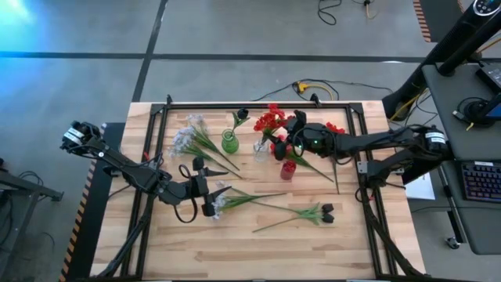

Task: Sort flowers into vase by color
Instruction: Put the bottom left orange flowers into the transparent vase, then put the middle left white flowers into the red vase

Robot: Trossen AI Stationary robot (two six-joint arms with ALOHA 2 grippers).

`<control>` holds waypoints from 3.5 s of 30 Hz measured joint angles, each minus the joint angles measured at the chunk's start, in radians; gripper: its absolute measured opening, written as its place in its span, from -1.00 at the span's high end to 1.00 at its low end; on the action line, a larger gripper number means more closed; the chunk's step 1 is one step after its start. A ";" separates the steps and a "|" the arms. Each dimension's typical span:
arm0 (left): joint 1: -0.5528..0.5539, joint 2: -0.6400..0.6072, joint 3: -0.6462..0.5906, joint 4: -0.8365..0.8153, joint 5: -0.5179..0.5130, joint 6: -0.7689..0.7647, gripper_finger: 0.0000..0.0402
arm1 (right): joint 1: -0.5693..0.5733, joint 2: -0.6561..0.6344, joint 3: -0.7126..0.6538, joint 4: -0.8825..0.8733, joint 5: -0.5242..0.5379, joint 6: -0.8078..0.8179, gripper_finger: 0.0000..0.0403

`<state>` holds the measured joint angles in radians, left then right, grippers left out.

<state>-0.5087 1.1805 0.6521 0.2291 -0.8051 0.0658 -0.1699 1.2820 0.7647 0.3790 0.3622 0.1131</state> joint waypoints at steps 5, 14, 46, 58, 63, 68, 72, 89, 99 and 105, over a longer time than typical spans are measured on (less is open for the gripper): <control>0.000 0.000 0.000 -0.001 0.000 -0.001 0.04 | 0.000 -0.013 0.000 -0.041 0.000 0.018 -0.50; 0.000 0.000 0.000 -0.004 0.000 -0.003 0.04 | 0.000 -0.052 0.000 -0.103 0.004 0.031 -0.51; 0.044 0.000 0.000 -0.008 -0.026 -0.108 0.04 | 0.000 -0.328 0.000 -0.702 0.000 0.370 -0.50; 0.154 0.000 0.056 -0.386 0.036 -0.417 0.04 | 0.000 -0.311 0.101 -1.118 -0.003 0.490 -0.38; 0.166 0.000 0.056 -0.502 0.099 -0.488 0.04 | 0.000 -0.312 0.115 -1.185 -0.003 0.498 -0.34; 0.166 0.000 0.056 -0.595 0.112 -0.544 0.04 | 0.000 -0.312 0.137 -1.285 -0.015 0.533 -0.31; 0.166 0.000 0.056 -0.625 0.112 -0.555 0.04 | 0.000 -0.312 0.149 -1.322 -0.088 0.550 -0.28; 0.279 0.000 0.055 -0.623 0.108 -0.415 0.04 | 0.031 -0.312 0.151 -1.453 -0.436 0.654 -0.21; 0.316 0.000 0.055 -0.606 0.108 -0.374 0.04 | 0.192 -0.312 0.151 -1.459 -0.475 0.808 -0.18; 0.316 0.000 0.055 -0.607 0.108 -0.380 0.04 | 0.277 -0.312 0.150 -1.424 -0.466 0.867 -0.18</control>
<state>-0.1925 1.1805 0.7071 -0.3775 -0.6971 -0.3145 0.1069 0.9703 0.9152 -1.0446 -0.1038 0.9805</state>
